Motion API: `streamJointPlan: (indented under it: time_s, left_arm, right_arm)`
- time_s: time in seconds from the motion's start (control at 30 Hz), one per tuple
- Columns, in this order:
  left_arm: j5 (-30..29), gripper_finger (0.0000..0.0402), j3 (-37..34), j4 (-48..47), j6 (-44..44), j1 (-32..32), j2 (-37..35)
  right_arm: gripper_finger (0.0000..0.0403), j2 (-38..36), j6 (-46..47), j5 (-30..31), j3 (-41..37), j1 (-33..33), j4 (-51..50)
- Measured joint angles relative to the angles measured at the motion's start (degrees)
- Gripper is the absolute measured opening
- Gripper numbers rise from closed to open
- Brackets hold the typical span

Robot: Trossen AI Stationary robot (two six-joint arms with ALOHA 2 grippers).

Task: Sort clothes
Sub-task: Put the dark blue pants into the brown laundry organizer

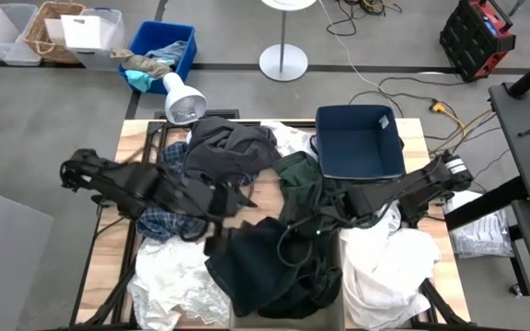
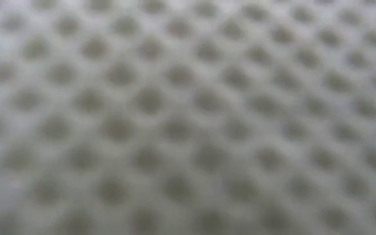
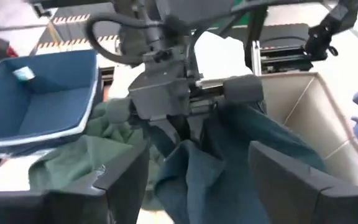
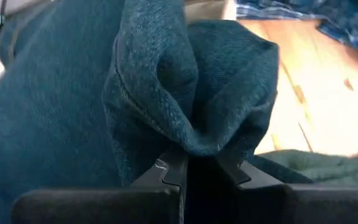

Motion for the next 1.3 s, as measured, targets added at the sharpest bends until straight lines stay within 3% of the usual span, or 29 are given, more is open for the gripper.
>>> streamJointPlan:
  time_s: [0.13, 0.23, 0.3, 0.6, 0.87, 1.1, 1.3]
  left_arm:
    - [3.44, 0.0211, -7.22, 8.43, 0.18, -0.17, 0.11]
    - [5.18, 0.0179, -8.95, 9.71, -1.18, -0.71, 0.1]
    - [6.58, 0.0159, -9.81, 9.74, -1.9, -0.86, 0.14]
    - [9.16, 0.007, -11.73, 9.79, -2.1, -1.03, 3.61]
    - [14.16, 0.0008, -11.3, 15.61, -1.3, -1.03, 11.01]
    - [14.63, 0.0001, -11.31, 15.57, -3.48, -0.96, 16.55]
    - [16.53, 0.0, -11.25, 15.65, -6.72, -0.92, 20.3]
  right_arm:
    - [0.0033, 0.11, -1.6, 7.44, 0.39, 1.41, -2.75]
    - [0.0033, -0.73, -2.73, 14.72, 2.59, 2.56, -8.75]
    - [0.0033, -1.62, -5.53, 16.37, 4.64, 3.28, -10.34]
    - [0.0033, -0.94, -5.78, 12.96, 10.73, 6.36, -17.55]
    - [0.0033, 7.54, -6.91, 7.25, 10.51, 9.66, -17.7]
    - [0.0033, 5.56, -5.12, 7.09, 10.52, 10.1, -18.91]
    - [0.0034, -2.4, 2.85, 13.63, 10.51, 11.98, -22.58]
